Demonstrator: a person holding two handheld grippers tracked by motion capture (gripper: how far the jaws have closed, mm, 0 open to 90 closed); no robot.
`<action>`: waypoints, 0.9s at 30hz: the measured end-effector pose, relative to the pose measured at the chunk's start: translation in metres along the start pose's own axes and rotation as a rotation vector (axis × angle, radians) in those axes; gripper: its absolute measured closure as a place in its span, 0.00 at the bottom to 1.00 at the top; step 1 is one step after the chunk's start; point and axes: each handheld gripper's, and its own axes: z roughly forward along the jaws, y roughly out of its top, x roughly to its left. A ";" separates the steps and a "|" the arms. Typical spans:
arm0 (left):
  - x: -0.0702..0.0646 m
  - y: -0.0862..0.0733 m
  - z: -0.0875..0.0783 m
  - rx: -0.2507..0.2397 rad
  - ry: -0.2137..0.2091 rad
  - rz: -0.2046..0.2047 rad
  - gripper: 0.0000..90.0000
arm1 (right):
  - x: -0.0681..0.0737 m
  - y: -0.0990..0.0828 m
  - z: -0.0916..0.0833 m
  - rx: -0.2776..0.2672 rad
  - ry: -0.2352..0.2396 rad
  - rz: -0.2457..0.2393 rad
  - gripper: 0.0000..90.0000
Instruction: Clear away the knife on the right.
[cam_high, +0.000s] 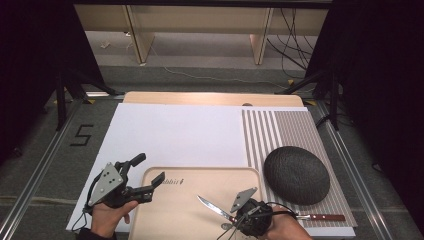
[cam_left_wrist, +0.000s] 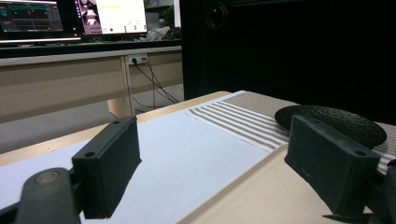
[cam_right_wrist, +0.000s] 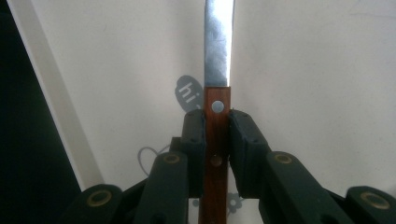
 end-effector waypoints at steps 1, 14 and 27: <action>0.000 0.000 0.000 0.000 0.001 0.000 0.19 | 0.000 0.000 0.000 0.002 0.006 0.003 0.86; 0.000 0.000 0.000 0.000 0.003 0.000 0.19 | -0.001 -0.005 0.011 0.046 -0.008 -0.005 0.85; 0.000 0.000 0.000 -0.002 0.001 0.001 0.18 | 0.005 0.001 0.011 -0.009 -0.006 -0.007 0.29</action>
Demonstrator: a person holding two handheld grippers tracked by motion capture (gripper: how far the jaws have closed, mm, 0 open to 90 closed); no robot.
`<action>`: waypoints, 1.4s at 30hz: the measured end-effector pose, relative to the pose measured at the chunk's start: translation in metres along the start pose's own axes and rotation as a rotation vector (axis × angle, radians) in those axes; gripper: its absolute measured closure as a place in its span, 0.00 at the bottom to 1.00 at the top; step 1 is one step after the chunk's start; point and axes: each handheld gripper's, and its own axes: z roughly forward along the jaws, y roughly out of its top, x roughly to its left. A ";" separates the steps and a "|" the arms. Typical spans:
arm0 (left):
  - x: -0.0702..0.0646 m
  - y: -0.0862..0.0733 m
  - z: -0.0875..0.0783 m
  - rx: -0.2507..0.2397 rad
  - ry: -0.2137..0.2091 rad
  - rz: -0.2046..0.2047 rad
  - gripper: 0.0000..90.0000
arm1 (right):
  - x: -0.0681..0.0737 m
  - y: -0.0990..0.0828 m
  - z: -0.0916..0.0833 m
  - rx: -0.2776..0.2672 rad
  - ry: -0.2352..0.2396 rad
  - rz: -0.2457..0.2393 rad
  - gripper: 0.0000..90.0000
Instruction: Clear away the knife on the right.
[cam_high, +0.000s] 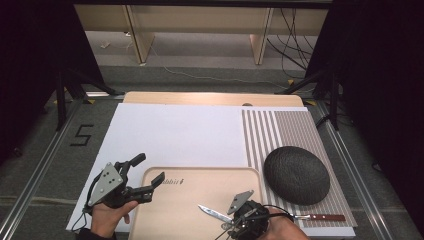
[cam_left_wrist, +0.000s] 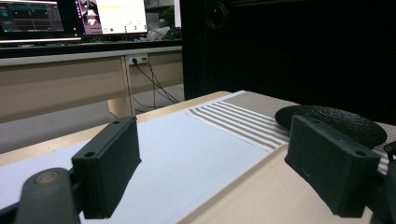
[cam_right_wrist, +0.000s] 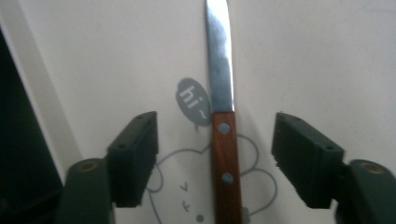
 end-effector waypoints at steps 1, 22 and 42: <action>0.000 0.000 0.000 0.000 0.001 0.000 0.18 | 0.002 0.001 0.000 0.001 0.020 -0.011 0.25; 0.001 0.000 0.000 -0.002 0.005 -0.001 0.19 | 0.023 0.012 0.015 -0.027 -0.095 -0.116 0.92; 0.001 0.000 -0.001 -0.002 0.005 -0.007 0.19 | 0.009 0.011 0.017 -0.009 -0.154 -0.066 1.00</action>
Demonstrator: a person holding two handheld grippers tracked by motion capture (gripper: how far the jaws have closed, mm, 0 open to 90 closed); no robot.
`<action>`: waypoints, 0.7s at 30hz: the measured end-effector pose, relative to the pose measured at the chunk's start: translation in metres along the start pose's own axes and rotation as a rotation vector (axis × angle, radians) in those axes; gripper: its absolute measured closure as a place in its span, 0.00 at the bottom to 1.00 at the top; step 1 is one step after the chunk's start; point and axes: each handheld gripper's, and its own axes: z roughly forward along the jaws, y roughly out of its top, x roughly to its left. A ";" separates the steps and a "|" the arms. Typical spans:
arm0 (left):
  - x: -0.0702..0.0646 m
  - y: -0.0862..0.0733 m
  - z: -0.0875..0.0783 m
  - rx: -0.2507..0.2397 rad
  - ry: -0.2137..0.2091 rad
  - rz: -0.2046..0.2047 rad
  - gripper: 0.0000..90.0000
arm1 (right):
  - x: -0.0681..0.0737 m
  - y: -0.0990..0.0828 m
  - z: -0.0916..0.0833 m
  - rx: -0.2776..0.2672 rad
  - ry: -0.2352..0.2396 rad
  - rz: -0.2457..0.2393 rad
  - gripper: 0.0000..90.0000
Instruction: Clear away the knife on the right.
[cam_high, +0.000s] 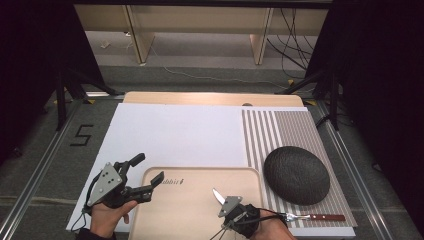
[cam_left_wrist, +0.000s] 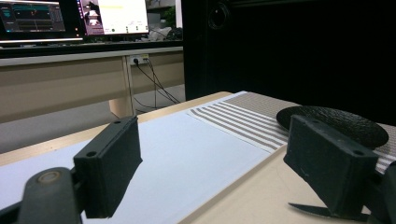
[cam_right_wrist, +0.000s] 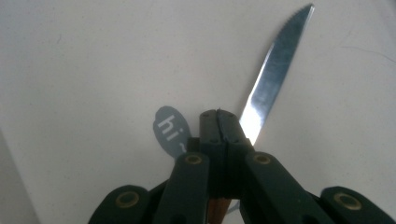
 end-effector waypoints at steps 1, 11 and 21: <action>0.000 0.000 0.000 0.000 0.000 0.001 0.19 | -0.001 -0.001 0.000 -0.002 -0.004 -0.004 1.00; 0.000 0.000 0.000 -0.001 0.000 0.000 0.19 | -0.008 -0.010 -0.004 0.033 0.021 0.007 1.00; -0.001 0.001 -0.001 0.001 0.001 0.002 0.19 | -0.013 -0.020 -0.009 0.068 0.053 0.029 1.00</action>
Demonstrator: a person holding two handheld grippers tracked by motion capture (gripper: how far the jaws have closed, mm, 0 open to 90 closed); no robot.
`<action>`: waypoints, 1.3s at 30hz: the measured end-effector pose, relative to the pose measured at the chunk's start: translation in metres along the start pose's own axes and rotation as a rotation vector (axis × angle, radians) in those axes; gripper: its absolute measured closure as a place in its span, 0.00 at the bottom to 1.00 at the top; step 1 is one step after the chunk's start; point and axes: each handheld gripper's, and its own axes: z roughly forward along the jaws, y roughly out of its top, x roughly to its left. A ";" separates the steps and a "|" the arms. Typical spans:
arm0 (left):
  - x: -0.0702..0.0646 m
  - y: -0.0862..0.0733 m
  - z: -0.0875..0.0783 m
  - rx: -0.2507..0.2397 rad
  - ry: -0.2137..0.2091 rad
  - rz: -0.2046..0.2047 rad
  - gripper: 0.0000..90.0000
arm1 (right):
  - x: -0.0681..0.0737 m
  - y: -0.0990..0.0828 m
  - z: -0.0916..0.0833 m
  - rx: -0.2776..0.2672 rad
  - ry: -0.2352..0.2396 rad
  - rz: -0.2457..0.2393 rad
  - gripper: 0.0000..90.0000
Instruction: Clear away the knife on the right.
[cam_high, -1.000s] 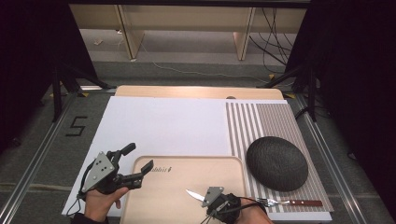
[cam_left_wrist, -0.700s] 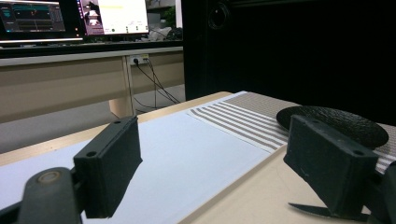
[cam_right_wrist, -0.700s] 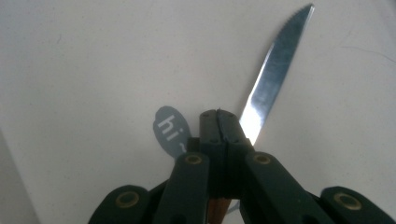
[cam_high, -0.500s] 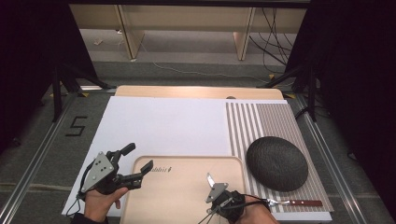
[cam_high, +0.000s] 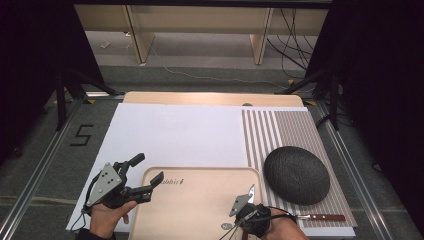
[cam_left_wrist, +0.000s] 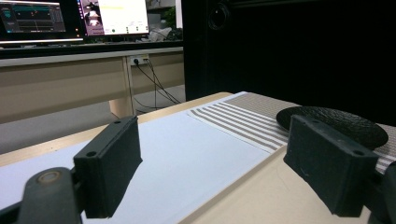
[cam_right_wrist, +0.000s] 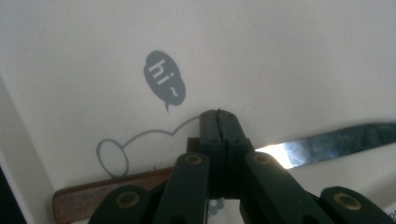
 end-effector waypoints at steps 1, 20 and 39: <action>0.000 0.000 0.000 0.000 -0.001 0.000 0.19 | -0.001 -0.001 -0.001 0.001 0.002 -0.001 1.00; 0.000 0.000 0.000 -0.001 0.002 0.002 0.19 | -0.023 -0.023 -0.010 0.014 -0.006 0.061 1.00; 0.000 0.000 0.000 -0.005 0.001 0.000 0.19 | -0.039 -0.022 -0.034 -0.294 -0.087 0.247 0.26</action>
